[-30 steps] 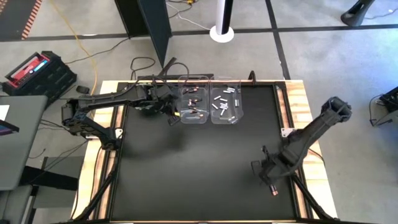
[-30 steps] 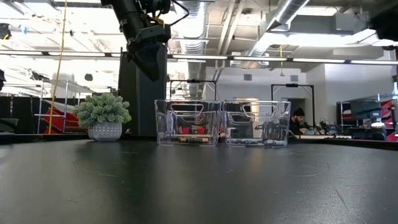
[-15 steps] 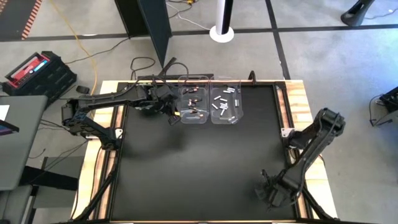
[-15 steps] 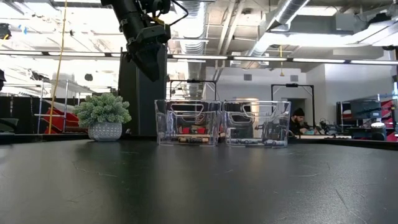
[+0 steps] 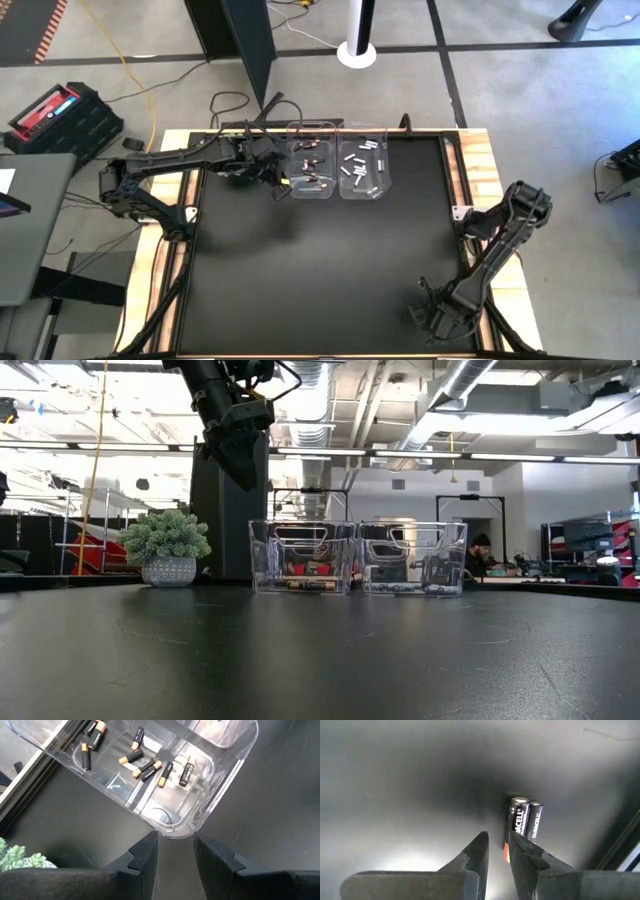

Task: Sort batteries
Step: Put the black battery into the left transparent bin

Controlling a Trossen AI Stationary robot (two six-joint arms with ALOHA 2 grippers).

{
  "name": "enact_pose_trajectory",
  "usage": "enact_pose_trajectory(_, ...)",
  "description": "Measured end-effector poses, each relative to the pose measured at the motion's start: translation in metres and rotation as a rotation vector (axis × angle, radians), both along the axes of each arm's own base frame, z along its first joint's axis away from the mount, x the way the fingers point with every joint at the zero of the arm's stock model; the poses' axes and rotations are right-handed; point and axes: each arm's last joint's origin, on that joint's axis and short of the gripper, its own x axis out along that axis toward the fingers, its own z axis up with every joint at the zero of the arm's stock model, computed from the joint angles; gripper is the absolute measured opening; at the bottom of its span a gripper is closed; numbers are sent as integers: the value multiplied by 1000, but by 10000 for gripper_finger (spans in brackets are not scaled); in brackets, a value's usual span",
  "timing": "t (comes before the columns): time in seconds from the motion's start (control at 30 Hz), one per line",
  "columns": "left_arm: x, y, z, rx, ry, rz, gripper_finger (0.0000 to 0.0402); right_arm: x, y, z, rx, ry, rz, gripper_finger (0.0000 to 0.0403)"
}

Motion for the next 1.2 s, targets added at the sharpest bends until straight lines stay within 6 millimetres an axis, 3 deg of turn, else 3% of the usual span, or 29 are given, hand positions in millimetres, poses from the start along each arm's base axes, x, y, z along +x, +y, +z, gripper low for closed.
enact_pose_trajectory(1.2,1,0,1,4,-12,0,120,-2,-2,-10,10,-6,13,93)
